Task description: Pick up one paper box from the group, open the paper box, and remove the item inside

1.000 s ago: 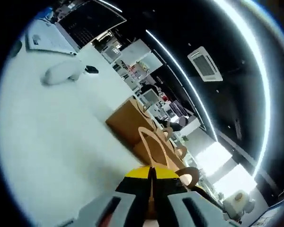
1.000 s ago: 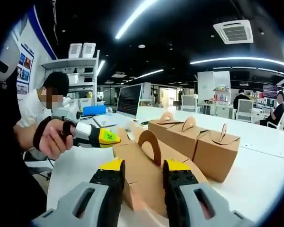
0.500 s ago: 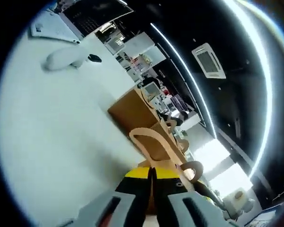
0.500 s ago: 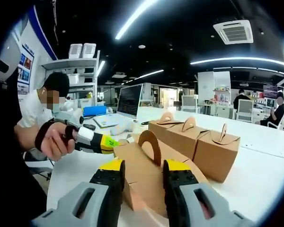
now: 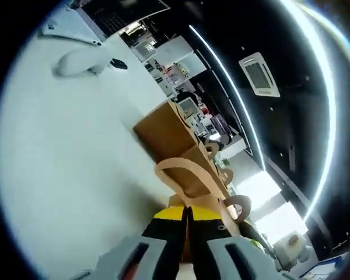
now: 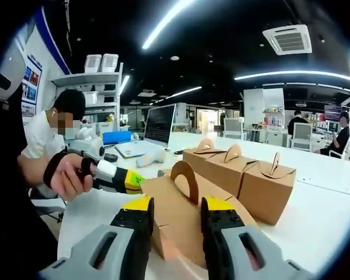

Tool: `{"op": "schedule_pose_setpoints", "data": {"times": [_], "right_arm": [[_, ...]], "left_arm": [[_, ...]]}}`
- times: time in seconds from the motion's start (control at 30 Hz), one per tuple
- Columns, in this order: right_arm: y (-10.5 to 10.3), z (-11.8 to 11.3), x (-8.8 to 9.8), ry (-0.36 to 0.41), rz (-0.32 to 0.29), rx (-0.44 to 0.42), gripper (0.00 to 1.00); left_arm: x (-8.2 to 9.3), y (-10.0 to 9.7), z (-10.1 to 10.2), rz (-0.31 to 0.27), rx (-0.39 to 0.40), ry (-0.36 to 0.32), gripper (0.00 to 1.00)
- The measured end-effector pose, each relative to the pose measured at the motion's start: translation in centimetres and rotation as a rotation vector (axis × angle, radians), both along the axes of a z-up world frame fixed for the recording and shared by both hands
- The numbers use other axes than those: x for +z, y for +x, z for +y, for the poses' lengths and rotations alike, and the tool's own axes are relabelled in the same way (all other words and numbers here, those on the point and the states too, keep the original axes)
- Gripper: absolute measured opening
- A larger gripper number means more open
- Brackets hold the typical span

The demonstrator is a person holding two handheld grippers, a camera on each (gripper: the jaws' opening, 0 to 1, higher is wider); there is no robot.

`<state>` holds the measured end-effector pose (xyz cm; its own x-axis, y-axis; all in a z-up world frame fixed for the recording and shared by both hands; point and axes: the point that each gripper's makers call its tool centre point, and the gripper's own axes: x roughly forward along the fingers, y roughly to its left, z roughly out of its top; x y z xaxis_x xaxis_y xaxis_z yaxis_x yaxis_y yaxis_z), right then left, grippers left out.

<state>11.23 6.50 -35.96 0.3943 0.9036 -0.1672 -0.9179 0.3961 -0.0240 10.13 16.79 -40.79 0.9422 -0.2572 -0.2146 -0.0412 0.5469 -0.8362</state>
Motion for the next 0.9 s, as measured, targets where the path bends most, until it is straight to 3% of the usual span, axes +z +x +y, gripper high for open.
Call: {"op": "schedule_pose_setpoints", "data": {"times": [0.9], "right_arm": [[-0.29, -0.23, 0.03, -0.016, 0.003, 0.061, 0.33]], "left_arm": [[0.02, -0.47, -1.01, 0.018, -0.014, 0.018, 0.04]]}}
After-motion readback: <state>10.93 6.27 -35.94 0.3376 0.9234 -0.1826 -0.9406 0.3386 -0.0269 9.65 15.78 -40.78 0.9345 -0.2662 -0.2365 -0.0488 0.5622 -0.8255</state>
